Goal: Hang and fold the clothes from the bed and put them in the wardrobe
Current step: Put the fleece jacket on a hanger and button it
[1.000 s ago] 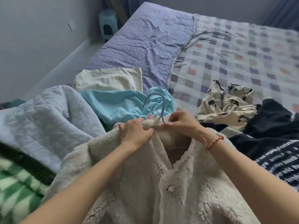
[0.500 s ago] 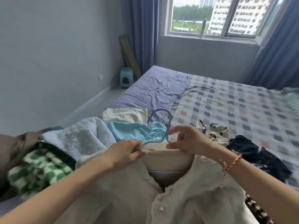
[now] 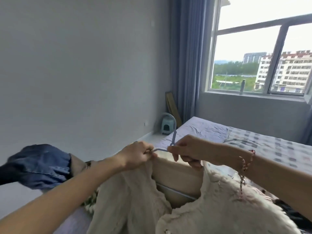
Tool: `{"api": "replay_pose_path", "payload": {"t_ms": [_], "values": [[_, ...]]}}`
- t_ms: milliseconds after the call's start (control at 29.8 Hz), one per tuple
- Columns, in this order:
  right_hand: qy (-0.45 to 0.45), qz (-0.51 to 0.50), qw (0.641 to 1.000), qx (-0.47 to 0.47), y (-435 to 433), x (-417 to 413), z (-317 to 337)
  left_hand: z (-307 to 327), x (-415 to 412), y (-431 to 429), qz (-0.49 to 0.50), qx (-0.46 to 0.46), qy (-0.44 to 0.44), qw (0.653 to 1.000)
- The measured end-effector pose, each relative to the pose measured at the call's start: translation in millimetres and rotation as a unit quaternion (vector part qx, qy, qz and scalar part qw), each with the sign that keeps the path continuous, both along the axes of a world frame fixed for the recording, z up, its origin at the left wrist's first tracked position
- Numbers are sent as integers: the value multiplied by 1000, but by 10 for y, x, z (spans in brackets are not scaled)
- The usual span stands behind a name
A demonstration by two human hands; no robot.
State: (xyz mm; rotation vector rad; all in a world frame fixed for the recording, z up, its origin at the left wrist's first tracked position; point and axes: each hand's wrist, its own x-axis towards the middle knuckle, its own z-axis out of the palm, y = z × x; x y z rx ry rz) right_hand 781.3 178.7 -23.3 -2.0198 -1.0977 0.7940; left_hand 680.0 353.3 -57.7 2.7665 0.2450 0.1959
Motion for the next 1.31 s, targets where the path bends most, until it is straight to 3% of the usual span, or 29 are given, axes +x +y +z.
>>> {"api": "replay_pose_path", "payload": {"t_ms": [269, 403, 537, 638, 705, 772, 873, 1074, 1108, 1209, 1309], "values": [[-26, 72, 997, 21, -200, -1256, 563, 698, -1450, -287, 28, -169, -53, 984], [0, 141, 989, 48, -323, -1766, 914, 949, -2064, -627, 38, -180, -109, 977], [27, 206, 976, 68, -393, -2191, 1191, 1207, -2604, -885, 76, -130, -169, 974], [52, 248, 964, 75, -311, -2395, 1256, 1301, -2881, -934, 109, -150, -162, 969], [45, 326, 941, 78, -230, -2595, 1318, 1360, -3204, -1015, 194, -187, -191, 944], [63, 341, 934, 83, -217, -2684, 1313, 1372, -3355, -1023, 186, -230, -189, 936], [73, 431, 893, 106, -81, -2957, 1366, 1414, -3761, -1197, 289, -172, -205, 919], [95, 552, 810, 174, 147, -3690, 1344, 1473, -4509, -1634, 441, -123, -316, 831], [100, 587, 780, 190, 145, -3950, 1318, 1483, -4747, -1805, 481, -99, -332, 805], [79, 577, 775, 243, 174, -4202, 1199, 1465, -4998, -1918, 505, -63, -356, 784], [70, 666, 718, 190, 92, -4633, 1175, 1516, -5478, -2190, 576, -30, -373, 727]]}}
